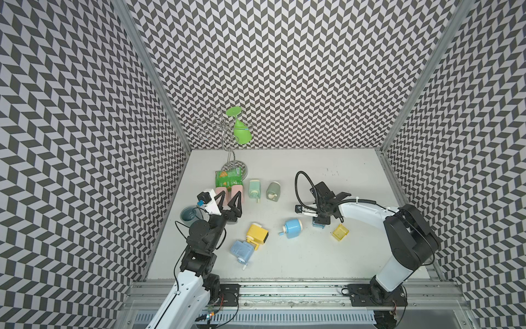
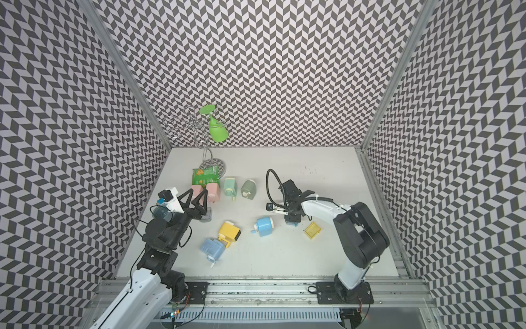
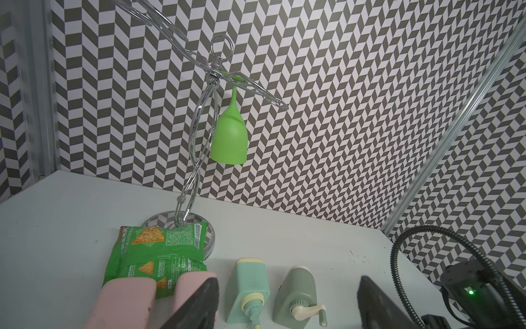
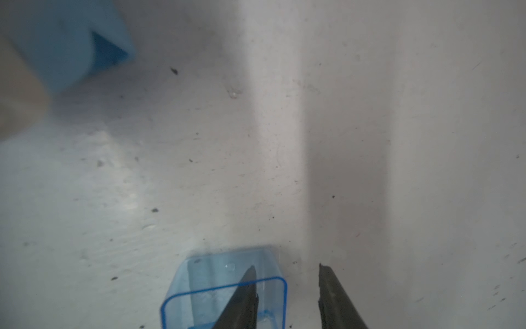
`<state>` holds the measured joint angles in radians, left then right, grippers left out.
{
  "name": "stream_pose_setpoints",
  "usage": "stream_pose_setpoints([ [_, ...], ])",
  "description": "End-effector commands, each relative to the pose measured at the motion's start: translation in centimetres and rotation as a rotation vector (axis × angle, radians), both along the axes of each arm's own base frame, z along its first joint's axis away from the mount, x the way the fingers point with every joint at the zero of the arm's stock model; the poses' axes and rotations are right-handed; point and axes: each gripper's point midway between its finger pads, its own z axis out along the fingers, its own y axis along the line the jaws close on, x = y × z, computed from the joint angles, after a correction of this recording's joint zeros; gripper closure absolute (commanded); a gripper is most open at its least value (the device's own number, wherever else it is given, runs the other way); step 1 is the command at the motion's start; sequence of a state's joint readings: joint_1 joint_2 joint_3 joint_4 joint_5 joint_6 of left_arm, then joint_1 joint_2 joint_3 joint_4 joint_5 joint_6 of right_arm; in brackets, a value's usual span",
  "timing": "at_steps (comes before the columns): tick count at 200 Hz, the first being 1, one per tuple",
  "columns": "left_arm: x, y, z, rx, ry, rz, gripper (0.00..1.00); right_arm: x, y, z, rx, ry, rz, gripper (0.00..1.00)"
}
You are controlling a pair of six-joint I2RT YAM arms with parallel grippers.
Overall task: Put the tray back into the pencil sharpener
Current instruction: Place the container at the center of the board, then pick up the container from the center of the board.
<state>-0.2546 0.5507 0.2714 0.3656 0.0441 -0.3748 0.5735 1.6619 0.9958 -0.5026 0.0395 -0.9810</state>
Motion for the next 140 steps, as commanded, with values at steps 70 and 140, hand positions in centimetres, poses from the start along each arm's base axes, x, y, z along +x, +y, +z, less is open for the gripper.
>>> stream_pose_setpoints([
  [70, 0.3, -2.8, -0.3, 0.132, 0.059, -0.131, 0.22, -0.2, 2.2, 20.3, 0.983, -0.343, -0.458, 0.54],
  [140, -0.5, -4.9, -1.0, -0.006, 0.185, -0.246, 0.26, -0.6, -4.8, 16.3, 0.977, -0.21, -1.134, 0.49],
])
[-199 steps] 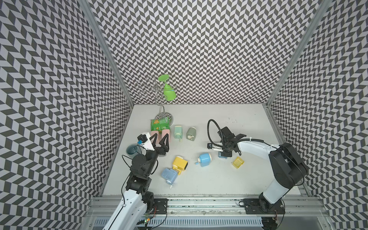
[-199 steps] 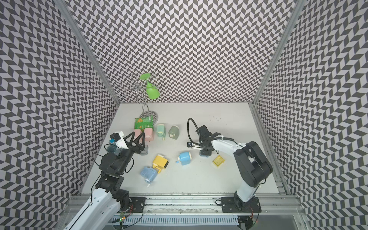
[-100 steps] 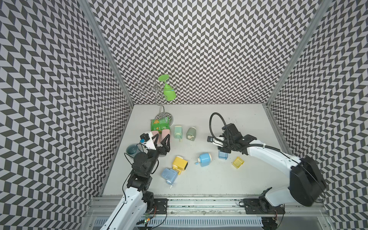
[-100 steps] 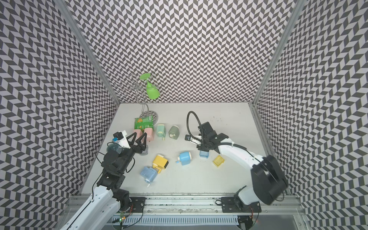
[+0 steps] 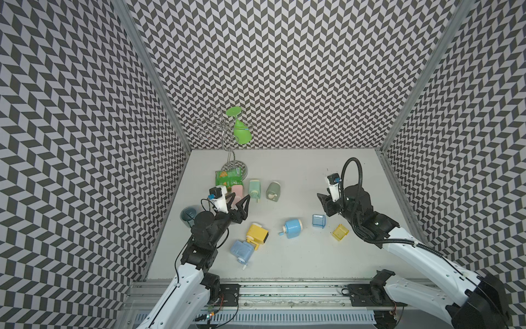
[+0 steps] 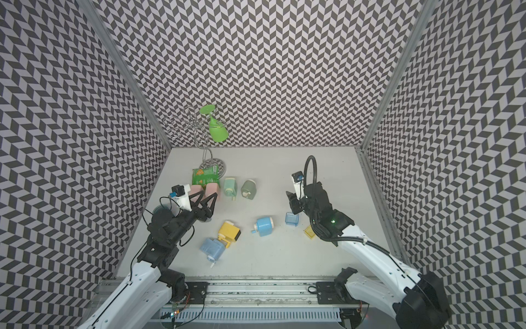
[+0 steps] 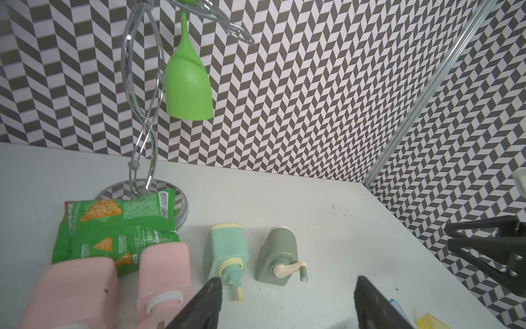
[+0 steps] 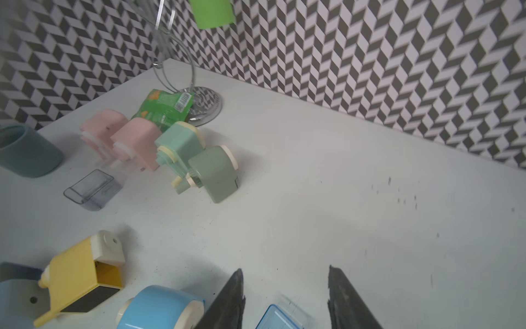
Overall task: Put the tray back into the pencil sharpener
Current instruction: Pick up the container from the center of the board.
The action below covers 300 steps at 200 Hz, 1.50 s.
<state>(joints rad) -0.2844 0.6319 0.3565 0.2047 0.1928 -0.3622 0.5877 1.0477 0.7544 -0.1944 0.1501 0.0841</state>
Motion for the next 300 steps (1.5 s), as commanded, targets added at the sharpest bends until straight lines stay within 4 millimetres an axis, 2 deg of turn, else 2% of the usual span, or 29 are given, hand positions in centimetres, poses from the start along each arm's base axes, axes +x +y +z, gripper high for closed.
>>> stream_pose_setpoints([
  [1, -0.4, -1.5, 0.9, -0.062, 0.05, -0.064, 0.26, -0.3, -2.9, -0.6, 0.107, 0.109, -0.233, 0.49],
  [51, -0.9, -3.8, 0.2, -0.072, 0.163, -0.099, 0.26, -2.0, -6.6, -4.6, 0.193, 0.276, -0.458, 0.49],
  [85, -1.5, -5.2, -1.3, -0.094, 0.257, -0.136, 0.26, -2.9, -5.5, -6.1, 0.237, 0.363, -0.423, 0.51],
  [101, -1.9, -6.0, -2.3, -0.098, 0.304, -0.156, 0.26, -3.2, -4.4, -6.8, 0.252, 0.417, -0.378, 0.54],
  [120, -2.4, -6.7, -3.4, -0.1, 0.357, -0.173, 0.27, -3.6, -3.2, -8.5, 0.259, 0.502, -0.343, 0.55],
  [155, -3.5, -8.1, -4.3, -0.126, 0.415, -0.197, 0.28, -3.0, -2.2, -10.7, 0.246, 0.542, -0.327, 0.55],
  [182, -4.6, -9.5, -5.3, -0.141, 0.455, -0.212, 0.28, -2.3, -2.1, -12.1, 0.234, 0.551, -0.345, 0.55],
  [224, -5.6, -11.4, -7.5, -0.121, 0.517, -0.237, 0.29, -2.1, -1.9, -15.0, 0.199, 0.598, -0.36, 0.63],
  [257, -5.4, -11.3, -8.3, -0.11, 0.532, -0.214, 0.29, -2.1, -2.4, -16.7, 0.155, 0.609, -0.381, 0.68],
  [300, -5.3, -11.1, -8.5, -0.106, 0.53, -0.202, 0.29, -2.0, -2.4, -17.8, 0.106, 0.615, -0.359, 0.83],
])
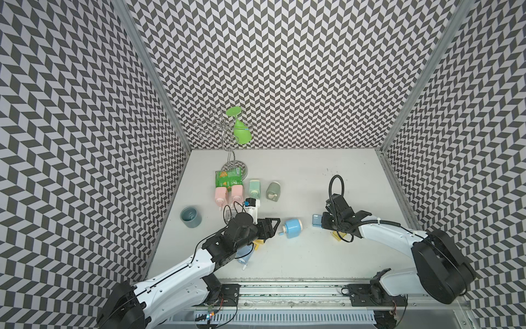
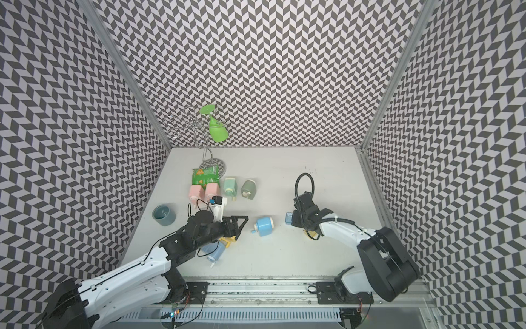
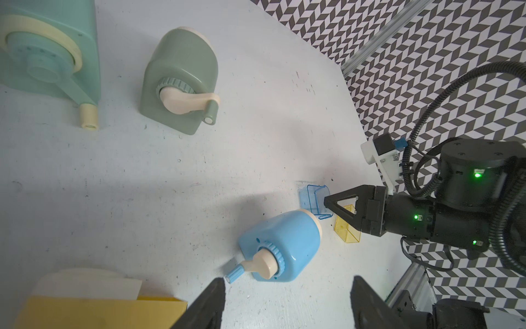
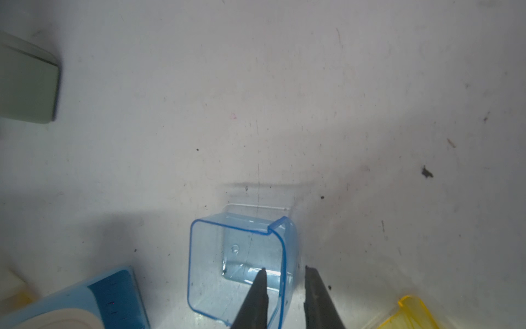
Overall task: Put the tray back into the pencil sharpener
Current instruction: Pick up the container from the center of the board, then place the container at the center of the board.
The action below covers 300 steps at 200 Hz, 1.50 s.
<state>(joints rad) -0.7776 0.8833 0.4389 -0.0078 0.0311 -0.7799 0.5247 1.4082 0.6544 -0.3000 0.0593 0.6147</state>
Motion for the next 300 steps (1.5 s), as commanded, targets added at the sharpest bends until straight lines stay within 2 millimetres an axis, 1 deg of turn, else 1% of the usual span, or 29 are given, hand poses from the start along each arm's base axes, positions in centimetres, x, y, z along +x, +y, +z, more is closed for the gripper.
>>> stream_pose_setpoints([
  [1, 0.3, 0.1, 0.0, -0.005, -0.017, 0.016, 0.29, 1.0, 0.1, 0.0, -0.015, -0.042, 0.013, 0.83],
  [33, 0.2, -0.1, -0.2, -0.002, -0.011, 0.009, 0.29, 1.0, 0.0, -0.3, -0.057, -0.042, 0.047, 0.92],
  [52, 0.1, 0.0, -0.5, 0.007, -0.003, 0.004, 0.28, 0.7, 0.5, -0.5, -0.078, -0.037, 0.077, 0.95],
  [105, -0.2, 0.3, -1.3, 0.024, 0.012, 0.001, 0.28, -0.4, 2.1, -0.1, -0.138, -0.035, 0.158, 0.96],
  [130, -0.3, 0.2, -1.3, 0.027, 0.01, -0.004, 0.28, -1.1, 3.1, -0.4, -0.191, -0.02, 0.213, 0.96],
  [155, -0.3, 0.2, -1.3, 0.027, 0.013, -0.009, 0.28, -1.6, 4.0, -0.9, -0.215, -0.004, 0.249, 0.93],
  [176, -0.4, 0.0, -1.5, 0.028, 0.019, -0.019, 0.28, -1.7, 4.6, -1.1, -0.201, 0.004, 0.263, 0.9],
  [197, -0.6, -0.1, -1.6, 0.024, 0.027, -0.029, 0.28, -1.7, 5.1, -0.4, -0.169, -0.008, 0.275, 0.86],
  [226, -1.0, -0.6, -1.6, 0.013, 0.042, -0.046, 0.29, -1.4, 5.0, 1.2, -0.135, -0.061, 0.267, 0.79],
  [239, -1.3, -1.1, -1.8, 0.007, 0.051, -0.057, 0.3, -1.4, 4.7, 1.1, -0.126, -0.063, 0.268, 0.77],
  [263, -1.9, -2.1, -2.2, 0.003, 0.065, -0.081, 0.33, -1.4, 4.3, 0.3, -0.105, -0.034, 0.273, 0.76],
  [300, -2.1, -3.3, -2.9, 0.005, 0.079, -0.099, 0.37, -1.5, 5.7, 0.2, -0.034, -0.026, 0.31, 0.78],
])
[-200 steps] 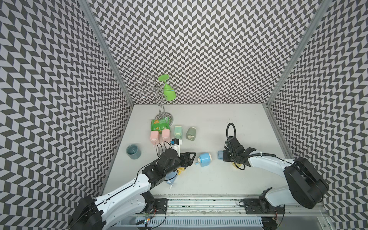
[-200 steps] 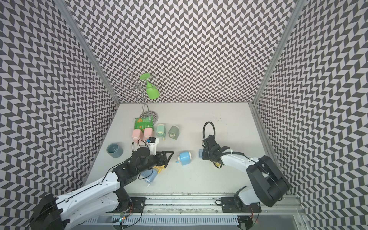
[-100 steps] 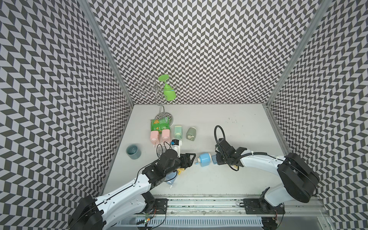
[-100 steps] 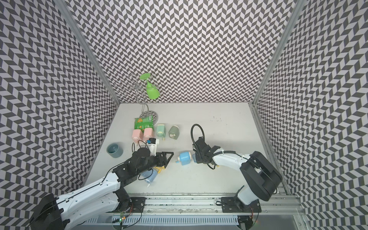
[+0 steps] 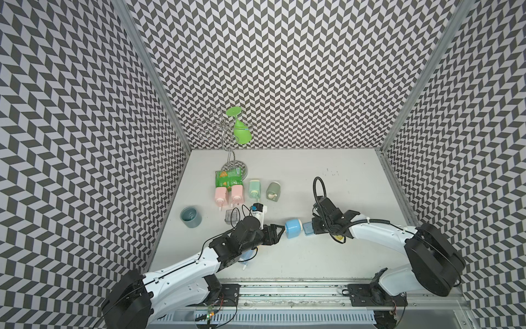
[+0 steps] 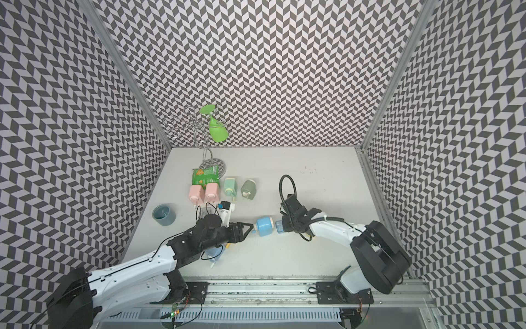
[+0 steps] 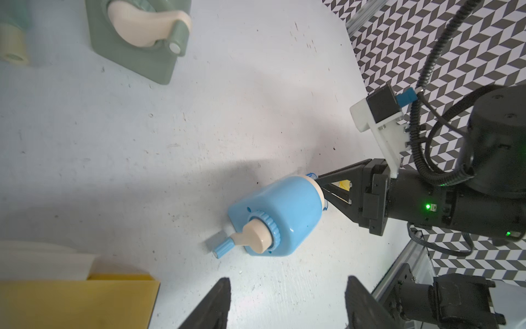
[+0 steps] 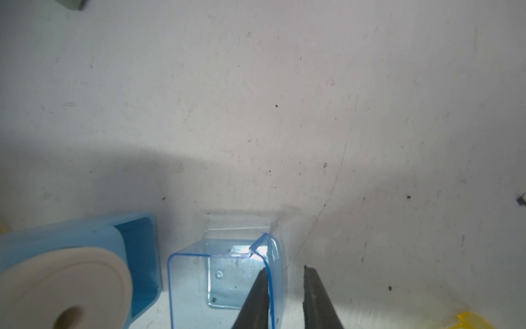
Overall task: Put the tray back into the pencil sharpener
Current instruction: Place the container at the center of the board, then close the container of the pencil sharpener.
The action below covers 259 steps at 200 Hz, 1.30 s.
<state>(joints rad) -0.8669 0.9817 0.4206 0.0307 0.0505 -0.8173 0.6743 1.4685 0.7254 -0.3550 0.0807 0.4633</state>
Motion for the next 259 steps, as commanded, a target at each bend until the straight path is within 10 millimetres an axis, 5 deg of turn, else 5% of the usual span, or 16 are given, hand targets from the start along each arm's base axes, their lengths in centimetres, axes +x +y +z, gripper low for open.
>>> stream_pose_setpoints([
  [1, 0.1, -0.9, 0.1, -0.026, -0.006, -0.01, 0.37, 0.2, 1.6, 0.3, 0.076, -0.008, 0.04, 0.78],
  [259, 0.9, -3.5, -1.4, -0.005, 0.005, -0.068, 0.48, 0.5, 5.2, 0.7, 0.237, 0.06, 0.022, 0.88],
])
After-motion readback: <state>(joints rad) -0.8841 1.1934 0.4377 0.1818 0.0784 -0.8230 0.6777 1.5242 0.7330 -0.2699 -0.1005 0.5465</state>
